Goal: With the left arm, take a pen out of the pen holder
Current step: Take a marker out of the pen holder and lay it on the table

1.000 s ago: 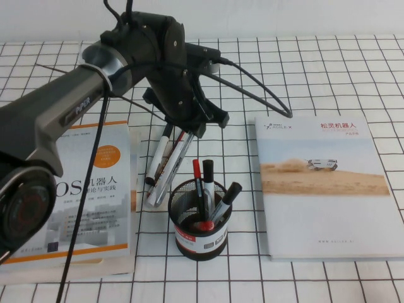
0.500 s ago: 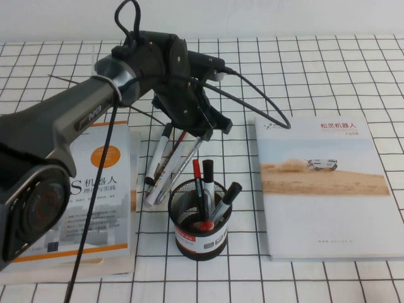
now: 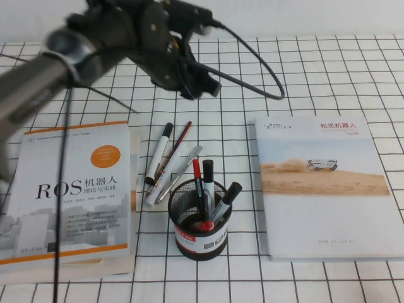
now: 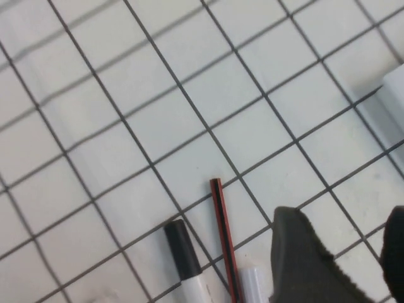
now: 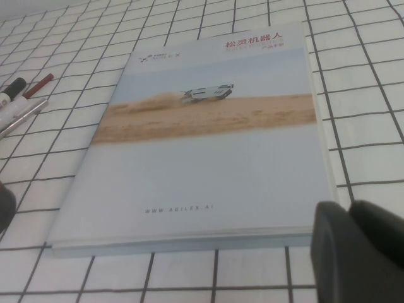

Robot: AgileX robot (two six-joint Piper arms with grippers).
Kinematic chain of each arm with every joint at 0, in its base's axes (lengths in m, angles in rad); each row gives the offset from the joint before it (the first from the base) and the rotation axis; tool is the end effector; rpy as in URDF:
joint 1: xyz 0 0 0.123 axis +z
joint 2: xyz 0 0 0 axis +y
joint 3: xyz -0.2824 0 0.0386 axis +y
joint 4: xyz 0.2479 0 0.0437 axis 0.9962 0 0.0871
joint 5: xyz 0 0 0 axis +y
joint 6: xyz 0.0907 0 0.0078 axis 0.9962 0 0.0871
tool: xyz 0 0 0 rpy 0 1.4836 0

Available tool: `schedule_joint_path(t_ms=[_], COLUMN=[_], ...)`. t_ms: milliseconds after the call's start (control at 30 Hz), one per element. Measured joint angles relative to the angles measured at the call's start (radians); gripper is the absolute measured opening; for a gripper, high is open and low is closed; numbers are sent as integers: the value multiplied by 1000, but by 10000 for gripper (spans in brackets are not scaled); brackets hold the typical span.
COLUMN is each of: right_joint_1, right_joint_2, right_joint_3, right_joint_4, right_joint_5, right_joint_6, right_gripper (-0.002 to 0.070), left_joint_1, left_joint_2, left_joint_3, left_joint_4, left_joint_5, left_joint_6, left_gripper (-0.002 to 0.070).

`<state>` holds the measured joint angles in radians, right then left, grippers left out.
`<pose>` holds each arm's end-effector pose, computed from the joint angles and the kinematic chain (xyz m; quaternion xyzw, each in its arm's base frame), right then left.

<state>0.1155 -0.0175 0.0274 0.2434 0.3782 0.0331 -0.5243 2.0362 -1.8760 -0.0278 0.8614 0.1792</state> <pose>0.0508 0.0141 0.1718 0.0313 0.8011 0.1464 0.5795 0.4032 -0.2354 0.2884 0.3222 0.8934 -0.0664 0.3060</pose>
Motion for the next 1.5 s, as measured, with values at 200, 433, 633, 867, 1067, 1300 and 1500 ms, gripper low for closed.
schedule_joint_path(t_ms=[200,433,633,867,1067,1300,1500], right_joint_1=[0,0,0,0,0,0,0], right_joint_2=[0,0,0,0,0,0,0], right_joint_3=[0,0,0,0,0,0,0], right_joint_4=[0,0,0,0,0,0,0], right_joint_5=[0,0,0,0,0,0,0], right_joint_6=[0,0,0,0,0,0,0], right_gripper=[-12,-13,-12,-12,-12,-13,-12], left_joint_1=[2,21,38,38,38,38,124], left_joint_2=[-307,-661,-955,-1253,-1391,-1406,-1507], left_joint_3=[290,669,953,1224,1304,1360,1506], left_joint_4=[41,80,91,102,130,208,161], left_joint_5=[-146,-282,-379,-470,-441,-475,-642], left_joint_6=[-17,-112,-213,-267,-276,-365,-341], left_gripper=[41,3,0,0,0,0,0])
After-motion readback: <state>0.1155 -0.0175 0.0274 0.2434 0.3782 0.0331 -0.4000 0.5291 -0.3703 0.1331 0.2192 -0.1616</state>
